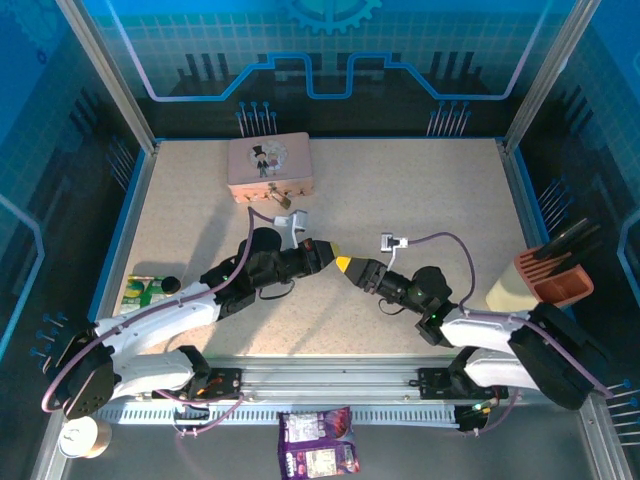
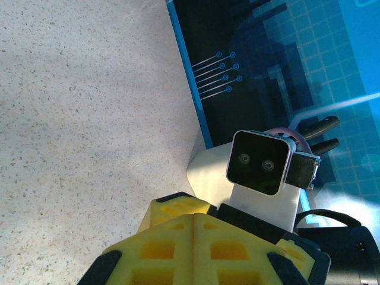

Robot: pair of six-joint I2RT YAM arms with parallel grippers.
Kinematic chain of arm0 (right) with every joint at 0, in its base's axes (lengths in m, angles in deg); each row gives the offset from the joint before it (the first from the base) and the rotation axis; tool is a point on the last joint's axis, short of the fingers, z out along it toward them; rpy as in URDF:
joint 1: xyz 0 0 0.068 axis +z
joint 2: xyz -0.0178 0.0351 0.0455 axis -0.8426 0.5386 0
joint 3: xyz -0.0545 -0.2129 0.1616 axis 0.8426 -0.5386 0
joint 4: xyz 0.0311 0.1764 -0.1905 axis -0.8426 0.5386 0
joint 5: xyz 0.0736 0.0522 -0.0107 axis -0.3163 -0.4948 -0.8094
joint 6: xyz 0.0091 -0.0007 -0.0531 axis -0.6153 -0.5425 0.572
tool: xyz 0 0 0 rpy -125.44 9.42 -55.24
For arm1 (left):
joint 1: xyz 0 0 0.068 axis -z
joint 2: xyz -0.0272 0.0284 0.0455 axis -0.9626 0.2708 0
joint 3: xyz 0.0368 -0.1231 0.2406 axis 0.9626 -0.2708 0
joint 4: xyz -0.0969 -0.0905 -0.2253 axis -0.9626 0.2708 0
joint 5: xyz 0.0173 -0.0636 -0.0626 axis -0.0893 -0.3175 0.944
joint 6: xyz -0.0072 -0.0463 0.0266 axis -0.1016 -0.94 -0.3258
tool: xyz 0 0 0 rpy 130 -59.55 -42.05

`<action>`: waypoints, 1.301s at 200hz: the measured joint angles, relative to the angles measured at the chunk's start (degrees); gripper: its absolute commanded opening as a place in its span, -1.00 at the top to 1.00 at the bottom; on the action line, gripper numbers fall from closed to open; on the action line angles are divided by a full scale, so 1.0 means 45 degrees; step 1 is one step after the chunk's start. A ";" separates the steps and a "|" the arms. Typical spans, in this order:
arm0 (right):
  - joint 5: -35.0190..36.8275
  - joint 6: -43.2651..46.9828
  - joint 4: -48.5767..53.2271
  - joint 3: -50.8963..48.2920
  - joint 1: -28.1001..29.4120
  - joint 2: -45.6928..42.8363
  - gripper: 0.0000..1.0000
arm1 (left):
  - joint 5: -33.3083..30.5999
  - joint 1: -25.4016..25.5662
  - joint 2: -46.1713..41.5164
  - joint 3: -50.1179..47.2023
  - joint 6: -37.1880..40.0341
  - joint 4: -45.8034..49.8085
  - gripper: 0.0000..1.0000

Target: Unlock the padlock with the key

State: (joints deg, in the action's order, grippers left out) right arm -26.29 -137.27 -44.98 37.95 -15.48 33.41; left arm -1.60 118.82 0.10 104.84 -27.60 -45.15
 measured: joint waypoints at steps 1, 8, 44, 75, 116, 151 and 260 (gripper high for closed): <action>-0.0010 -0.0005 -0.0039 0.0000 0.0000 0.0024 0.03 | 0.0000 0.0000 0.0000 0.0000 0.0005 0.0000 1.00; -0.0136 -0.0112 -0.0306 0.0000 0.0000 0.0209 0.07 | -0.0005 0.0000 0.0000 0.0000 0.0005 0.0010 1.00; -0.0413 -0.0355 -0.1025 -0.0029 0.0000 0.0325 0.19 | -0.0010 -0.0005 -0.0024 0.0005 0.0010 0.0024 1.00; -0.0413 -0.0287 -0.0724 -0.0146 0.0000 -0.0316 0.32 | -0.0005 -0.0029 -0.0228 0.0005 0.0010 0.0019 1.00; -0.0413 -0.0097 0.0316 -0.0146 0.0000 -0.1151 0.46 | 0.0000 -0.0029 -0.0403 0.0005 0.0005 -0.0053 1.00; -0.0413 -0.0015 0.0729 -0.0121 0.0000 -0.1311 0.57 | 0.0010 -0.0029 -0.0403 0.0005 0.0000 -0.0126 1.00; -0.0408 -0.0146 0.0855 0.0049 0.0000 -0.1311 0.77 | 0.0136 -0.0029 -0.0369 0.0005 -0.0010 -0.0486 1.00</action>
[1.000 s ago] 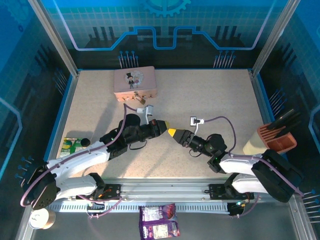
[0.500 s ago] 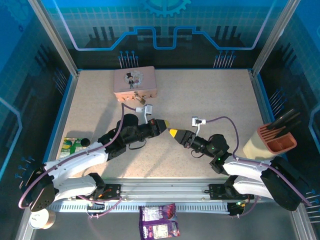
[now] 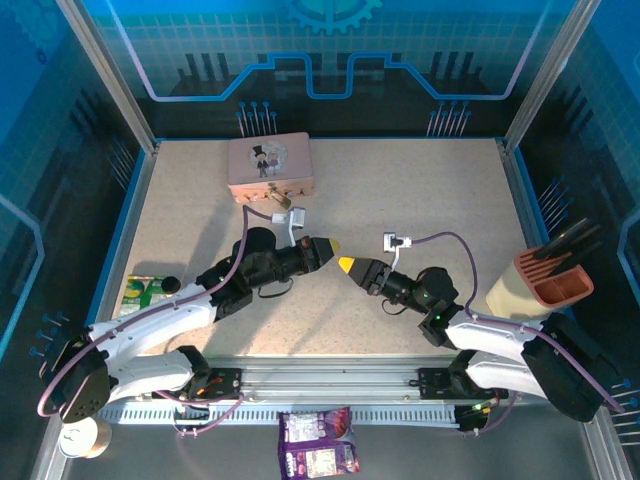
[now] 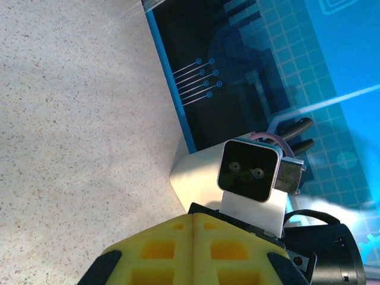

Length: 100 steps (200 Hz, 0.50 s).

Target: Unlock the padlock with the key

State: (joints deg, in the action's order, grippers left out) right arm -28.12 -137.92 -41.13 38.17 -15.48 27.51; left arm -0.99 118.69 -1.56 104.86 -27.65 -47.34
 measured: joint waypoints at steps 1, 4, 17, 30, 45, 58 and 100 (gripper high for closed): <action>0.0000 0.0000 0.0005 0.0000 0.0000 0.0000 0.77 | 0.0000 0.0000 0.0000 0.0000 0.0005 0.0000 1.00; 0.0000 -0.0015 0.0010 0.0010 0.0000 0.0000 0.78 | 0.0000 0.0000 0.0000 0.0000 0.0000 -0.0005 1.00; 0.0000 -0.0039 0.0102 0.0019 0.0000 0.0000 0.82 | 0.0000 0.0000 0.0000 0.0000 0.0005 -0.0010 1.00; 0.0000 -0.0058 0.0214 0.0024 0.0000 -0.0005 0.88 | -0.0005 0.0000 0.0015 0.0000 0.0010 0.0005 1.00; 0.0010 -0.0058 0.0607 0.0063 -0.0010 -0.0141 0.98 | -0.0019 0.0000 0.0068 0.0000 0.0044 0.0044 0.54; 0.0000 0.0053 0.1350 0.0185 -0.0044 -0.0495 1.00 | -0.0058 0.0000 0.0092 0.0000 0.0257 0.0151 -0.05; 0.0262 0.1719 0.7480 0.1481 -0.0384 -0.3672 1.00 | -0.1127 -0.0442 -0.0651 0.0165 0.1909 0.2351 -0.74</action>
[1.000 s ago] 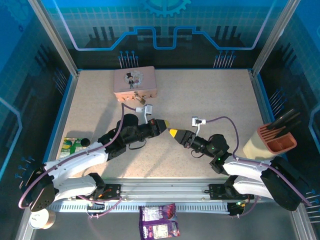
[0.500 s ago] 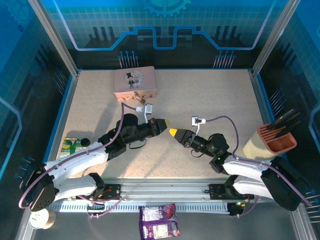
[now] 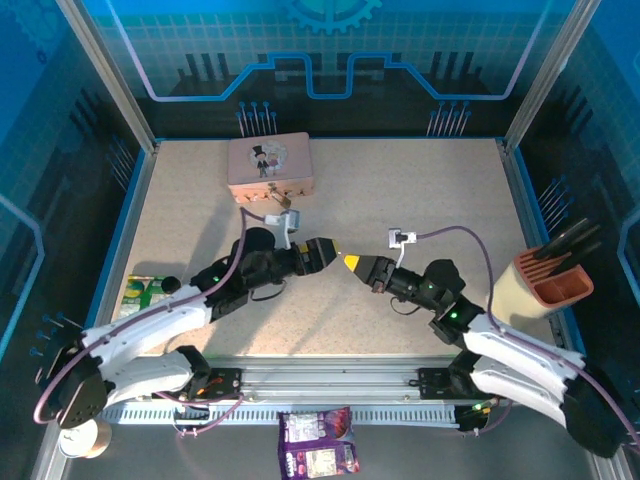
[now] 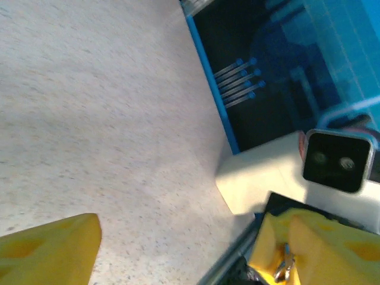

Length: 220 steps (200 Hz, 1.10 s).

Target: Unlock the padlock with the key

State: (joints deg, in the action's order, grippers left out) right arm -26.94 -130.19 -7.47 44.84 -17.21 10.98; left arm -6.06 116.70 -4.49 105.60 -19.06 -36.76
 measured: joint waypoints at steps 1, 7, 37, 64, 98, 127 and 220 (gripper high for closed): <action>0.0015 0.0024 0.0185 0.0044 0.0000 -0.0063 1.00 | -0.0063 -0.0053 -0.0053 0.0029 0.0029 0.0092 -0.74; 0.0228 0.0461 0.1375 0.0355 -0.0034 -0.0597 1.00 | -0.0253 -0.0330 -0.0257 0.0214 0.0364 0.0568 -0.74; 0.1190 0.2375 0.6460 0.1870 -0.0369 -0.2458 1.00 | -0.1326 -0.2045 -0.0612 0.1428 0.1433 0.2181 -0.77; 0.1685 0.3468 0.9471 0.2312 -0.0486 -0.3327 1.00 | -0.2093 -0.2905 0.0005 0.1953 0.1943 0.2739 -0.78; 0.2093 0.3973 1.1764 0.2302 -0.0510 -0.4371 1.00 | -0.2939 -0.3424 0.2157 0.2098 0.2079 0.2584 -0.73; 0.2205 0.4318 1.2735 0.2307 -0.0515 -0.4818 1.00 | -0.4167 -0.3512 0.4906 0.3167 0.2079 0.2657 -0.73; 0.1982 0.4532 1.3726 0.2030 -0.0525 -0.5843 1.00 | -0.5527 -0.4643 1.0248 0.6241 0.1574 0.2744 -0.67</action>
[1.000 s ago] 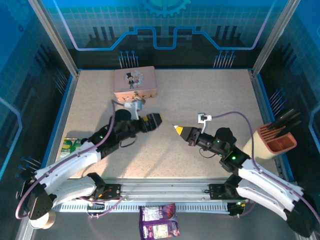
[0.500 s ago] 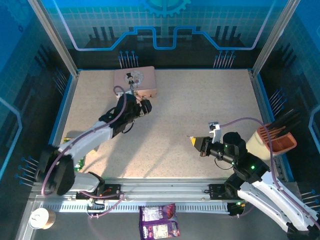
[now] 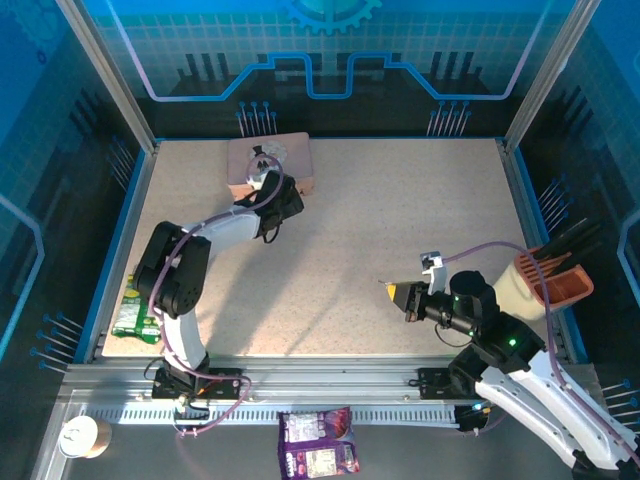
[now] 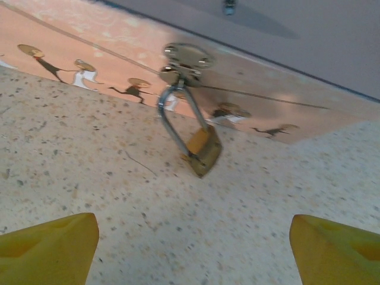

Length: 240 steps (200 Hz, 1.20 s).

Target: Unlock the padlock with the key

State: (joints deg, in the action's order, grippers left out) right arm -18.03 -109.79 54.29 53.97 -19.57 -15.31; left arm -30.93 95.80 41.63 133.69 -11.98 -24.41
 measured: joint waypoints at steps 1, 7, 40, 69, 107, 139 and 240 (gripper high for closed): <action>0.0000 0.0005 0.0005 -0.0010 0.0000 -0.0015 1.00 | 0.0005 -0.0010 0.0019 0.0010 0.0000 -0.0005 -0.67; 0.0000 0.0000 0.0044 -0.0063 0.0000 -0.0092 1.00 | 0.0005 -0.0092 0.0228 0.0141 -0.0044 -0.0015 -0.66; -0.0053 0.0000 0.0097 -0.0253 0.0000 -0.0228 1.00 | 0.0024 -0.0325 0.1292 0.1035 -0.0287 -0.0019 -0.56; -0.0155 -0.0010 0.0083 -0.0520 -0.0005 -0.0238 1.00 | 0.0039 -0.0335 0.1933 0.1812 -0.0520 0.0078 -0.42; -0.0330 -0.0063 0.0083 -0.0670 -0.0005 -0.0253 1.00 | 0.0029 -0.0359 0.2686 0.2725 -0.0928 0.0330 -0.25; -0.0330 -0.0068 0.0087 -0.0670 -0.0010 -0.0408 1.00 | 0.0029 -0.0403 0.3075 0.2769 -0.1297 0.0355 -0.14; -0.0330 -0.0121 0.0117 -0.0670 -0.0010 -0.0583 1.00 | 0.0442 -0.0593 0.3351 0.2773 -0.1535 -0.0185 0.49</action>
State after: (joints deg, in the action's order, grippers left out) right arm -19.51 -110.34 54.82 50.96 -19.61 -17.93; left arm -28.94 93.14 56.71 146.17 -18.88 -25.24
